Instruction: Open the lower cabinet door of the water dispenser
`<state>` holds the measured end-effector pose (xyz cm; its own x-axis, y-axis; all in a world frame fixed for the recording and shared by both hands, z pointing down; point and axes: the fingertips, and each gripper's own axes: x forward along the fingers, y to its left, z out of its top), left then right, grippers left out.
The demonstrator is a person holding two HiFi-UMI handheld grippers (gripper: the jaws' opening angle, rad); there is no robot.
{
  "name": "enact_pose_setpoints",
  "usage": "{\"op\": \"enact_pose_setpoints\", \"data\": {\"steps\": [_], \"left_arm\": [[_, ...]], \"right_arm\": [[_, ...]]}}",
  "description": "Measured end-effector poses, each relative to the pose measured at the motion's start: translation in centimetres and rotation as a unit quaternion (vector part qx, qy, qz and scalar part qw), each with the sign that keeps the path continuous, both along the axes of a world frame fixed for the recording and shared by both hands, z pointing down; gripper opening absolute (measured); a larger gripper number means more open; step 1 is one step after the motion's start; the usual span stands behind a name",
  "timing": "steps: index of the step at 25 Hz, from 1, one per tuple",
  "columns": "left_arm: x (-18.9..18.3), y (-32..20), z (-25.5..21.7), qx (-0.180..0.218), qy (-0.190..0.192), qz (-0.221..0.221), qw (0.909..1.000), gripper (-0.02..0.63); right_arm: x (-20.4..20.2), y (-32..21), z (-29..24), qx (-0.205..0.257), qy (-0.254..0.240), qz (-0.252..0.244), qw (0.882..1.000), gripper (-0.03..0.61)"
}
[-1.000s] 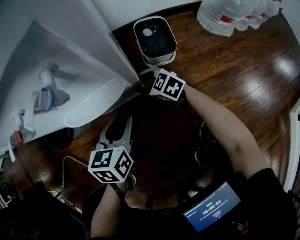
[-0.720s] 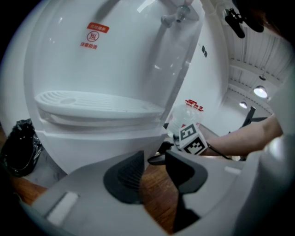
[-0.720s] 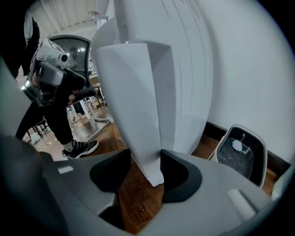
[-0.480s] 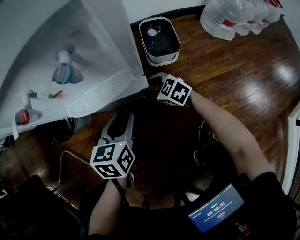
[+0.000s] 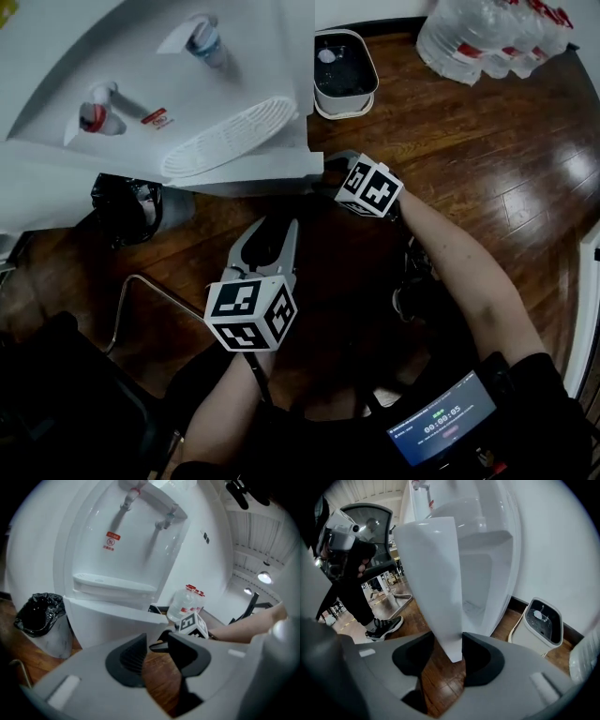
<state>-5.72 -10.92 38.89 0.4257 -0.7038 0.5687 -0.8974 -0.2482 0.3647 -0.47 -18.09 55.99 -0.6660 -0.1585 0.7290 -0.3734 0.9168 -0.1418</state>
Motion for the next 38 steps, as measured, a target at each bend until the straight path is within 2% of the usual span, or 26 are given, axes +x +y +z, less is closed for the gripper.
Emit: {"op": "enact_pose_setpoints", "data": {"steps": [5, 9, 18, 24, 28, 31, 35, 38], "left_arm": [[-0.9, 3.0, -0.9, -0.003, 0.017, -0.015, 0.9997, 0.161], [-2.2, 5.5, -1.2, 0.002, 0.011, -0.024, 0.9997, 0.16], [-3.2, 11.0, -1.4, 0.01, 0.012, -0.02, 0.9997, 0.156], [-3.7, 13.9, -1.2, 0.008, 0.018, -0.015, 0.9997, 0.156], [-4.8, 14.9, -1.2, 0.011, 0.018, -0.025, 0.9995, 0.155], [-6.3, 15.1, -1.4, 0.022, 0.003, -0.049, 0.9985, 0.155], [-8.8, 15.1, -2.4, 0.04, -0.005, -0.091, 0.995, 0.155], [-9.4, 15.0, -3.0, 0.049, 0.0, -0.103, 0.9935, 0.155]], "right_arm": [[-0.4, 3.8, -0.4, 0.011, 0.01, 0.022, 1.0, 0.181], [-1.3, 6.1, -0.6, 0.026, 0.009, 0.048, 0.998, 0.175], [-3.5, 11.3, -2.6, 0.055, -0.03, 0.1, 0.993, 0.169], [-5.7, 14.5, -3.3, 0.051, -0.048, 0.12, 0.99, 0.164], [-7.7, 16.6, -3.5, 0.038, -0.064, 0.12, 0.99, 0.158], [-8.7, 17.7, -3.5, 0.031, -0.069, 0.112, 0.991, 0.158], [-11.3, 18.9, -4.2, 0.024, -0.077, 0.081, 0.993, 0.16], [-13.2, 19.9, -4.2, 0.017, -0.083, 0.058, 0.995, 0.166]]}}
